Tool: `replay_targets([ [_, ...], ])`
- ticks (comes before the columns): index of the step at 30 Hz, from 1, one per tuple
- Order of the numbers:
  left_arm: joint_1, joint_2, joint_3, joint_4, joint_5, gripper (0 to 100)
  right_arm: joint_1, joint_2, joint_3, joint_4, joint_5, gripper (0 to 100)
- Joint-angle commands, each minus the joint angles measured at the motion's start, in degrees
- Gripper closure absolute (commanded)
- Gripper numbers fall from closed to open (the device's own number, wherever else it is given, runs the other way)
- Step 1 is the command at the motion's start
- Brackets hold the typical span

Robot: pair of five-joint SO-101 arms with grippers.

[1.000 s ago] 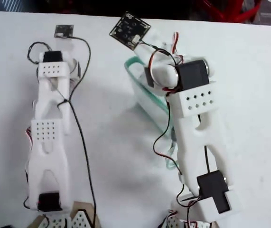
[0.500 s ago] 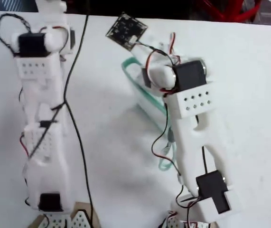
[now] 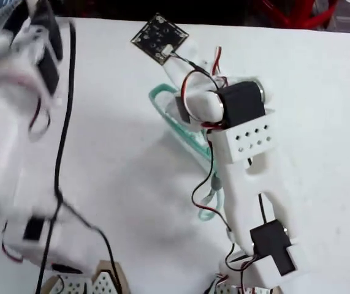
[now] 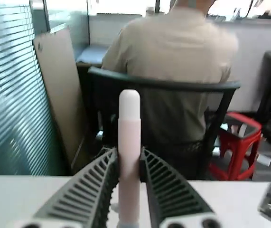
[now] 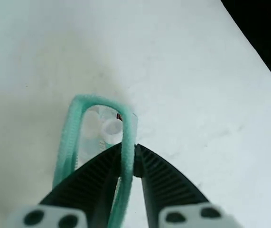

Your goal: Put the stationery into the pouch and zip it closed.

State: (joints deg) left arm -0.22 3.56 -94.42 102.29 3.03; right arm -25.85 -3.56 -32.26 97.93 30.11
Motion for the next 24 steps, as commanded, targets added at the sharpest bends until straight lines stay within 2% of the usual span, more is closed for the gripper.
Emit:
replay_targets([
  [1,4.53,-8.22,-0.88,0.35,0.18,98,-0.04,-0.40,-2.20,0.13,-1.32,98.0],
  [4,8.57,-14.37,4.13,0.35,0.09,98,1.10,-0.40,0.44,0.13,-1.05,98.0],
  [11,21.32,-32.40,31.30,-1.41,-1.14,98,3.65,-1.01,5.10,0.13,-1.41,98.0],
  [16,23.87,-43.91,44.57,-10.20,-0.53,98,3.12,-1.01,7.65,0.22,-1.41,98.0],
  [18,23.87,-47.78,51.43,-13.27,2.29,98,3.12,-1.01,8.62,0.22,-1.41,98.0],
  [21,23.60,-53.41,65.49,-18.99,3.78,98,3.12,-1.01,9.23,0.22,-1.49,98.0],
  [24,23.34,-60.44,82.20,-29.71,3.60,98,3.12,-1.01,9.05,0.22,-2.37,98.0],
])
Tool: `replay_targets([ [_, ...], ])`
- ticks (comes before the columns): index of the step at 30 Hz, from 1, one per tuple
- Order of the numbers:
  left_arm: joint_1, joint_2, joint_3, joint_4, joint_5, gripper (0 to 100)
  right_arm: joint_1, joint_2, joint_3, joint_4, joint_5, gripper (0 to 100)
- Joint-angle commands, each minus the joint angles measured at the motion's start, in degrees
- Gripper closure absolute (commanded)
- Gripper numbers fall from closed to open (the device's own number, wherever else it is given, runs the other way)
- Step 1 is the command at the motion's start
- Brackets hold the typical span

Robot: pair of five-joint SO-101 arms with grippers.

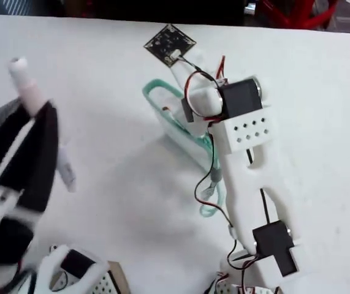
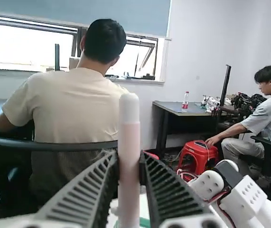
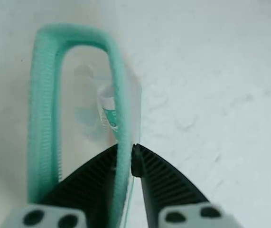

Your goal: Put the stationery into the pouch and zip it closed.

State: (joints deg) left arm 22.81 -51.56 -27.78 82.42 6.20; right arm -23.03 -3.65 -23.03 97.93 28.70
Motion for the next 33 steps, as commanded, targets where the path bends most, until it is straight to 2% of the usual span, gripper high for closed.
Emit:
replay_targets([
  [1,-0.40,-7.96,21.10,-14.59,-0.09,98,0.31,-0.92,-0.26,0.22,-1.32,98.0],
  [7,-4.35,-20.88,53.89,-45.01,-1.41,98,0.40,-1.01,-0.53,0.22,-6.42,98.0],
  [11,-7.25,-21.85,69.10,-58.90,5.36,98,0.75,-1.01,-0.18,0.22,-14.33,98.0],
  [18,-19.12,-21.76,88.62,-86.42,19.34,98,0.75,-2.95,-0.09,-0.92,-22.33,98.0],
  [22,-19.65,-21.76,91.60,-89.67,23.03,98,0.48,-3.12,0.00,-1.54,-24.18,98.0],
  [26,-16.31,-20.09,88.35,-90.55,24.26,98,0.66,-3.65,0.88,-1.27,-24.26,98.0],
  [33,-15.25,4.00,72.26,-91.96,23.91,98,0.75,-3.74,3.69,-1.45,-24.35,98.0],
])
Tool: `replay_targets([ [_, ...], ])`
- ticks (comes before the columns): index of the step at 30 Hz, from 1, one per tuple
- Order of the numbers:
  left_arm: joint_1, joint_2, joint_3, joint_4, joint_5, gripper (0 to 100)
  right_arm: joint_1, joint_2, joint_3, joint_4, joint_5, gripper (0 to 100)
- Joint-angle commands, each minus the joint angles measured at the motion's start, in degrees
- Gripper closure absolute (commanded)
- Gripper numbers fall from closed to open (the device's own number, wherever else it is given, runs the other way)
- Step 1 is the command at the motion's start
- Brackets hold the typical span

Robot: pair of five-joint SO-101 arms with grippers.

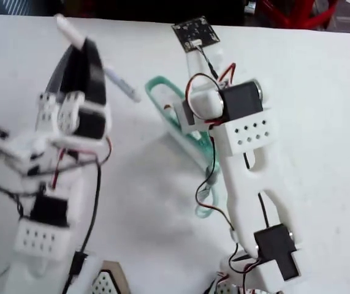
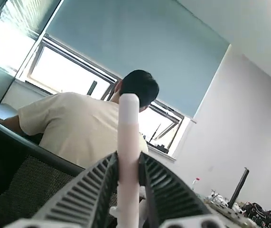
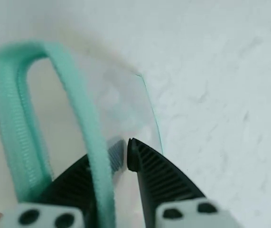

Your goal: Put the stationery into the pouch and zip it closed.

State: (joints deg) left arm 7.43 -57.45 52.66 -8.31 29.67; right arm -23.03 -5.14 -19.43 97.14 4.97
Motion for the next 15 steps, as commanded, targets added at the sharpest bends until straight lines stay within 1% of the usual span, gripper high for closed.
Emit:
replay_targets([
  [1,-0.04,13.14,-10.11,-1.23,0.44,98,0.66,-2.24,0.00,-0.75,-0.62,98.0],
  [6,-0.04,22.55,-16.97,-1.32,0.79,98,0.84,-2.24,0.18,-3.21,-0.26,98.0],
  [8,0.31,24.22,-18.29,-1.58,0.88,98,0.84,-2.15,0.35,-3.47,-0.18,98.0],
  [15,5.32,26.68,-21.98,-1.32,0.53,98,0.92,-2.07,0.53,-3.03,-0.09,98.0],
])
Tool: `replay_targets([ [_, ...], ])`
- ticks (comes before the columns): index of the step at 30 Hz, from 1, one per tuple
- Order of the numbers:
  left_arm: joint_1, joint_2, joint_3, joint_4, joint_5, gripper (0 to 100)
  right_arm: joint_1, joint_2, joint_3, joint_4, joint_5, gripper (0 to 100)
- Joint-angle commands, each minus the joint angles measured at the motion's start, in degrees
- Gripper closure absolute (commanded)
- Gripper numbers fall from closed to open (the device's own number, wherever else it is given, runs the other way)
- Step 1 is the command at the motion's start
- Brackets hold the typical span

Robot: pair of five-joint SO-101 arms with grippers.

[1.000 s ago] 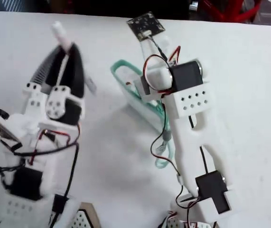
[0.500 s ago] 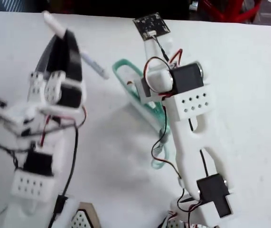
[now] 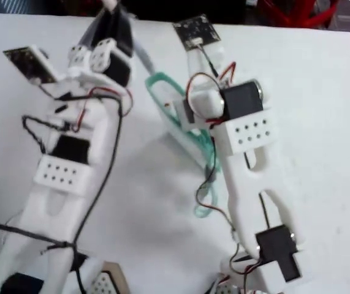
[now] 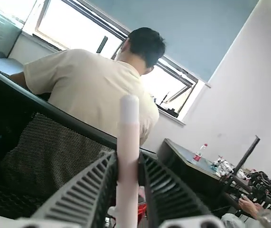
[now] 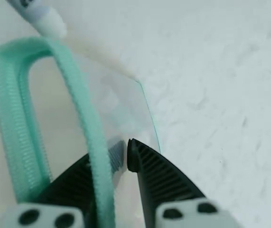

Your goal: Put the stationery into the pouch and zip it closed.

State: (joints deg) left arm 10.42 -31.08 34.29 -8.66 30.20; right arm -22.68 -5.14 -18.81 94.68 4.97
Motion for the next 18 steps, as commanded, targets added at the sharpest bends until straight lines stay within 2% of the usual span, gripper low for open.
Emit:
replay_targets([
  [1,3.03,0.84,-3.43,-0.97,0.00,98,1.10,-2.15,-0.09,-0.57,-0.09,98.0],
  [7,4.44,7.96,-1.41,-1.14,-0.09,98,5.58,-1.89,-0.09,-0.75,-0.09,98.0],
  [12,4.88,12.97,-1.76,-1.32,-0.26,98,6.20,-1.71,-0.09,-0.92,-0.09,98.0],
  [18,4.44,3.82,-1.58,-0.97,-2.11,98,6.29,-1.63,1.93,-3.12,-0.09,98.0],
])
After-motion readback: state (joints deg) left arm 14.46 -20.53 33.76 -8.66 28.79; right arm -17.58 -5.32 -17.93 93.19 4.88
